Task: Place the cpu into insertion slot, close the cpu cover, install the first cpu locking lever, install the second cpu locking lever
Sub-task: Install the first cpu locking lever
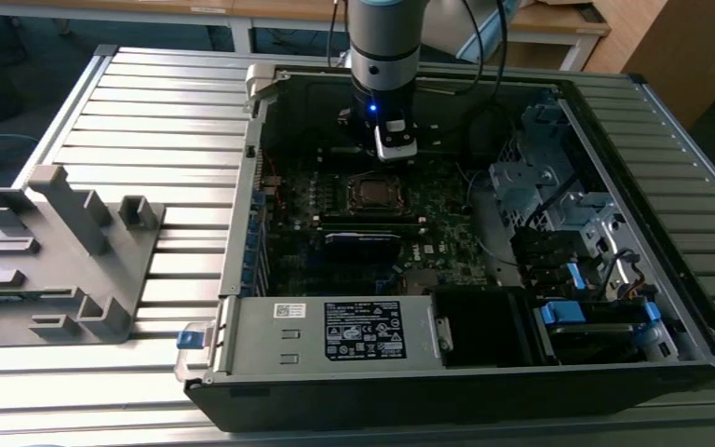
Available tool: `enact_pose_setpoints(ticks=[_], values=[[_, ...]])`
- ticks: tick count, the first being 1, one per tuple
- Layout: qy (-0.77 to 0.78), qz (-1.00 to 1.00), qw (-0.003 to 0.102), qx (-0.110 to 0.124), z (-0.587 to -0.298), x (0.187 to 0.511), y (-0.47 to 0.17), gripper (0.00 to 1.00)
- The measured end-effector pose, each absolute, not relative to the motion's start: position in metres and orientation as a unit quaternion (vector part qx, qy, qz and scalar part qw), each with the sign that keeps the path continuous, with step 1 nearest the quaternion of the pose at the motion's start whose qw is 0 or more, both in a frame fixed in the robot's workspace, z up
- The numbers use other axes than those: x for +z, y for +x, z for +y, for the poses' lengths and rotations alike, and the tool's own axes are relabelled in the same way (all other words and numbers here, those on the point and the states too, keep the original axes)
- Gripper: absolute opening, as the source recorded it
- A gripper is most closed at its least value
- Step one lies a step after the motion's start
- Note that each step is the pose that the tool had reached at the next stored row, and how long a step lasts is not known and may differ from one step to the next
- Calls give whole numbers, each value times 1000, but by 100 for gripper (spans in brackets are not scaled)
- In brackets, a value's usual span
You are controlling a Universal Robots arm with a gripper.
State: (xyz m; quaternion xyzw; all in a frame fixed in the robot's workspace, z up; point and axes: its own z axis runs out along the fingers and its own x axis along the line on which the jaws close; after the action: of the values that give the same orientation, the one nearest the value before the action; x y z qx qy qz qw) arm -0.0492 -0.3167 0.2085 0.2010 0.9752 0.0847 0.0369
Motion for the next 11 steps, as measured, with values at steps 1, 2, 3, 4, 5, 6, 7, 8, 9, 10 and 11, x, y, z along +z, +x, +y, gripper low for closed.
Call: enact_pose_setpoints(ticks=[1,2,3,4,5,6,7,8,9,10,11], values=[[201,975,37,85,-317,208,-49,11],[201,975,37,85,-317,208,-49,11],[201,975,37,85,-317,208,-49,11],[201,975,37,85,-317,208,-49,11],[201,975,37,85,-317,208,-49,11],[201,975,37,85,-317,208,-49,11],[201,975,37,85,-317,208,-49,11],[201,975,38,85,-317,208,-49,11],[201,975,39,85,-317,207,-49,11],[201,975,40,85,-317,207,-49,11],[201,975,41,85,-317,206,-49,11]])
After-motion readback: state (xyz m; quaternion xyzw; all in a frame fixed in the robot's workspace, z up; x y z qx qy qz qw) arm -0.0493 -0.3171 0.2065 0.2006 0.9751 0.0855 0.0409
